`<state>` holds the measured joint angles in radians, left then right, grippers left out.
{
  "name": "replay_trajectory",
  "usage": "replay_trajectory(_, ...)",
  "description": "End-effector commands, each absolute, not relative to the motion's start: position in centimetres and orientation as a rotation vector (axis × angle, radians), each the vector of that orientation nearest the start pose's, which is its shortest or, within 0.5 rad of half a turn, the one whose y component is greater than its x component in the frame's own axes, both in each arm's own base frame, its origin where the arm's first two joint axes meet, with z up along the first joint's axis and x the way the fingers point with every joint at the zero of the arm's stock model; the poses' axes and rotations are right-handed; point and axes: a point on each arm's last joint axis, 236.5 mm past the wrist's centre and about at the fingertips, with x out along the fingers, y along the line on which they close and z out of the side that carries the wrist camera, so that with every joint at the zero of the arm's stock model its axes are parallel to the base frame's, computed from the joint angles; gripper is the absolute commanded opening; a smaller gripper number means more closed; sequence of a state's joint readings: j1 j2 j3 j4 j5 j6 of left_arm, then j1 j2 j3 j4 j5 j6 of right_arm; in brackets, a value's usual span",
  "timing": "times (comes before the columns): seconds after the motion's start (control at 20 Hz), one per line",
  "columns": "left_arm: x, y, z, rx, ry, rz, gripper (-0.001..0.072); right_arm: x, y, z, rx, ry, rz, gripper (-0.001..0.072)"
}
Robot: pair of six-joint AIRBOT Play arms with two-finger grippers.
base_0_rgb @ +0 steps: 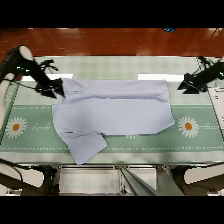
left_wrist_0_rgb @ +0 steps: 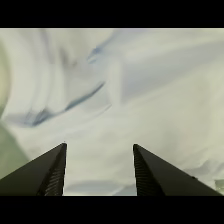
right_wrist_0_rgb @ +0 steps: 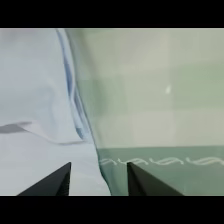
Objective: Fold the shirts.
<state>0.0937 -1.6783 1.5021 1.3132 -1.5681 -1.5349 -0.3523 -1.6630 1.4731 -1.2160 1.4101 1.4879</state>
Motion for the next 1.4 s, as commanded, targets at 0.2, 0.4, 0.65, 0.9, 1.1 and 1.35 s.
replay_trajectory(0.2,24.6,-1.2,-5.8,-0.755,1.565,-0.020,0.0505,32.6,-1.8,-5.8,0.726,1.276,0.065,0.0409)
replay_trajectory(0.4,19.2,-2.0,-8.9,-0.864,1.586,0.077,0.0505,31.2,0.8,-4.8,0.775,1.232,0.138,0.0409)
replay_trajectory(0.65,17.2,-6.6,-10.0,-0.915,1.659,-0.017,0.0505,32.2,1.8,-2.9,0.838,1.168,0.171,0.0409)
replay_trajectory(0.9,17.8,-7.9,-11.8,-0.943,1.606,0.021,0.0504,32.8,1.4,-1.6,0.923,1.114,0.186,0.0409)
replay_trajectory(1.1,20.2,-8.0,-13.0,-0.924,1.494,0.055,0.0467,30.9,-3.7,-1.9,0.996,1.094,0.083,0.0409)
replay_trajectory(1.35,19.9,-8.6,-13.0,-0.874,1.510,-0.003,0.0026,22.4,-4.6,-7.6,0.996,1.427,-0.123,0.0409)
